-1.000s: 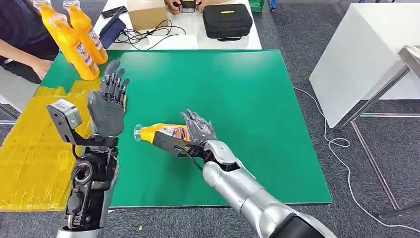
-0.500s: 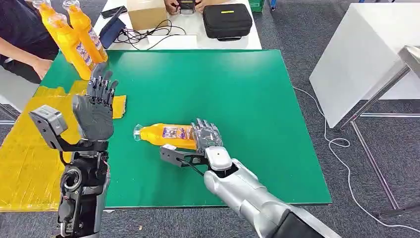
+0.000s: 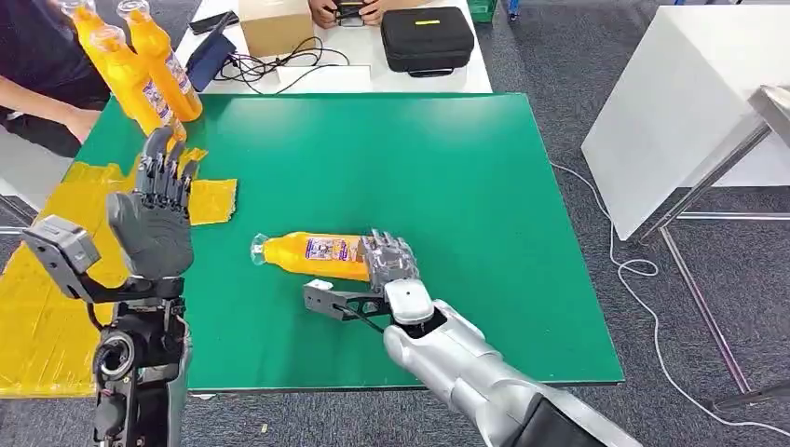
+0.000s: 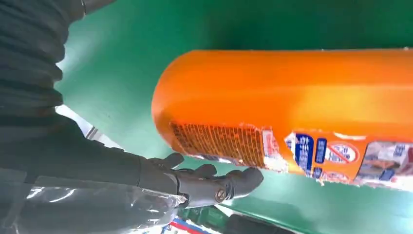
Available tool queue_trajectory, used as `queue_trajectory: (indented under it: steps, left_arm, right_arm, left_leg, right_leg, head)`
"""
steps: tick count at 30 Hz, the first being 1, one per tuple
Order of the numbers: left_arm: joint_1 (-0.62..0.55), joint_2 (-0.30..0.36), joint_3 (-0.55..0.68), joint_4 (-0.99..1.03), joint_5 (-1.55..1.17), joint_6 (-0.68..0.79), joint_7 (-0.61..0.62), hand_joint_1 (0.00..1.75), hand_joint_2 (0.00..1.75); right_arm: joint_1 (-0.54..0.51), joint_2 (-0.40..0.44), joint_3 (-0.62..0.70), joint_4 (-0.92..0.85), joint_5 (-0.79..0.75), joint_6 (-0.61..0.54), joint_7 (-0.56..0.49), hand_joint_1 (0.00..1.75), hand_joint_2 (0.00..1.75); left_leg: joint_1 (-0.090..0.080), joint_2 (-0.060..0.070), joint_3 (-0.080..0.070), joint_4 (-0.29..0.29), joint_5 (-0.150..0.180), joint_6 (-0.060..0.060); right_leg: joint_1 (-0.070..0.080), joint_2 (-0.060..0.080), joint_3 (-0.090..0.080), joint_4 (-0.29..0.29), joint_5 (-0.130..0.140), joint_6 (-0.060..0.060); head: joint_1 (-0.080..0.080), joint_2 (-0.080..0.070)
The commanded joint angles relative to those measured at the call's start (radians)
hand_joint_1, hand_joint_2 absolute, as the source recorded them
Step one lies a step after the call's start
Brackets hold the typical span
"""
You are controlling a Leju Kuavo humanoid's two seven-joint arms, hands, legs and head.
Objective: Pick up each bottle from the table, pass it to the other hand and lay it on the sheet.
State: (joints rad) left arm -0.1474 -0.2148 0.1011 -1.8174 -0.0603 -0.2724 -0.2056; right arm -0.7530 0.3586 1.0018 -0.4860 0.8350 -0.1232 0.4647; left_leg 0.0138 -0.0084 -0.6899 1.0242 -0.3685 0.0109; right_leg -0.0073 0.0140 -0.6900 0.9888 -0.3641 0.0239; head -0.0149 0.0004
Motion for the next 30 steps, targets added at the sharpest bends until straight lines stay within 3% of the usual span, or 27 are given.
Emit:
queue_trajectory:
  steps: [1,2,3,11,13,14,17,18,25,26,29,30]
  left_arm:
    - [0.023,-0.016,0.051,-0.003,-0.004,-0.015,-0.012,0.0,0.0]
    - [0.024,-0.017,0.05,-0.004,-0.004,-0.016,-0.014,0.0,0.0]
    - [0.025,-0.018,0.05,-0.006,-0.004,-0.017,-0.015,0.0,0.0]
    - [0.026,-0.019,0.049,-0.006,-0.004,-0.017,-0.015,0.0,0.0]
    - [0.026,-0.019,0.049,-0.006,-0.004,-0.017,-0.015,0.0,0.0]
    - [0.026,-0.019,0.049,-0.006,-0.004,-0.017,-0.015,0.0,0.0]
    - [0.026,-0.019,0.049,-0.006,-0.004,-0.017,-0.015,0.0,0.0]
    - [0.026,-0.019,0.049,-0.006,-0.004,-0.017,-0.015,0.0,0.0]
    - [0.026,-0.019,0.049,-0.006,-0.004,-0.017,-0.015,0.0,0.0]
    - [0.026,-0.019,0.049,-0.006,-0.004,-0.017,-0.015,0.0,0.0]
    - [0.026,-0.019,0.049,-0.006,-0.004,-0.017,-0.015,0.0,0.0]
    - [0.026,-0.019,0.049,-0.006,-0.004,-0.017,-0.015,0.0,0.0]
  right_arm:
    - [-0.046,-0.01,0.075,0.057,-0.025,0.046,0.008,0.0,1.75]
    - [-0.046,-0.01,0.074,0.066,-0.024,0.041,0.003,0.0,1.75]
    - [-0.046,-0.01,0.072,0.075,-0.026,0.045,0.003,1.64,1.75]
    - [-0.043,-0.01,0.072,0.078,-0.026,0.046,0.003,1.64,1.75]
    - [-0.043,-0.01,0.072,0.078,-0.026,0.046,0.003,1.64,1.75]
    - [-0.043,-0.01,0.072,0.078,-0.026,0.046,0.003,1.64,1.75]
    - [-0.043,-0.01,0.072,0.078,-0.026,0.046,0.003,1.64,1.75]
    - [-0.043,-0.01,0.072,0.078,-0.026,0.046,0.003,1.64,1.75]
    - [-0.043,-0.01,0.072,0.078,-0.026,0.046,0.003,1.64,1.75]
    - [-0.043,-0.01,0.072,0.078,-0.026,0.046,0.003,1.64,1.75]
    - [-0.043,-0.01,0.072,0.078,-0.026,0.046,0.003,1.64,1.75]
    - [-0.043,-0.01,0.072,0.078,-0.026,0.046,0.003,1.64,1.75]
  left_leg:
    - [0.0,0.0,0.003,-0.001,-0.001,0.0]
    - [-0.001,0.0,0.007,0.0,-0.003,0.0]
    - [0.0,0.0,0.006,0.0,-0.002,0.0]
    - [0.0,-0.001,0.004,-0.001,-0.001,0.0]
    - [-0.001,-0.001,0.011,-0.001,-0.003,0.0]
    - [0.0,-0.001,0.004,-0.001,0.0,0.0]
    - [0.0,0.0,0.006,-0.001,-0.001,0.0]
    - [0.0,0.0,0.014,-0.001,-0.004,0.0]
    - [0.0,-0.001,0.009,-0.001,-0.001,0.0]
    - [-0.001,-0.001,0.015,-0.002,-0.003,0.0]
    - [0.0,-0.001,0.011,-0.001,-0.002,0.0]
    - [0.0,-0.001,0.015,-0.002,-0.003,0.0]
  right_leg:
    - [0.0,-0.001,0.003,0.0,-0.001,0.0]
    - [0.0,-0.001,0.007,0.001,-0.003,0.0]
    - [0.0,-0.001,0.005,0.0,-0.002,0.0]
    - [0.0,-0.002,0.004,-0.001,-0.001,0.0]
    - [0.0,-0.003,0.011,0.0,-0.004,-0.001]
    - [0.0,-0.002,0.004,-0.001,-0.001,0.0]
    - [0.0,-0.001,0.006,-0.001,-0.001,0.0]
    - [0.0,-0.003,0.013,-0.001,-0.004,-0.001]
    - [0.0,-0.002,0.009,-0.001,-0.003,-0.002]
    - [0.0,-0.003,0.015,-0.001,-0.005,-0.002]
    - [0.0,-0.003,0.01,-0.001,-0.002,-0.001]
    - [0.0,-0.004,0.015,-0.001,-0.004,-0.001]
  head:
    - [0.0,0.0]
    - [0.0,0.0]
    - [0.0,0.0]
    - [0.0,0.0]
    - [0.0,0.0]
    - [0.0,0.0]
    - [0.0,0.0]
    - [0.0,0.0]
    - [0.0,0.0]
    - [0.0,0.0]
    - [0.0,0.0]
    - [0.0,0.0]
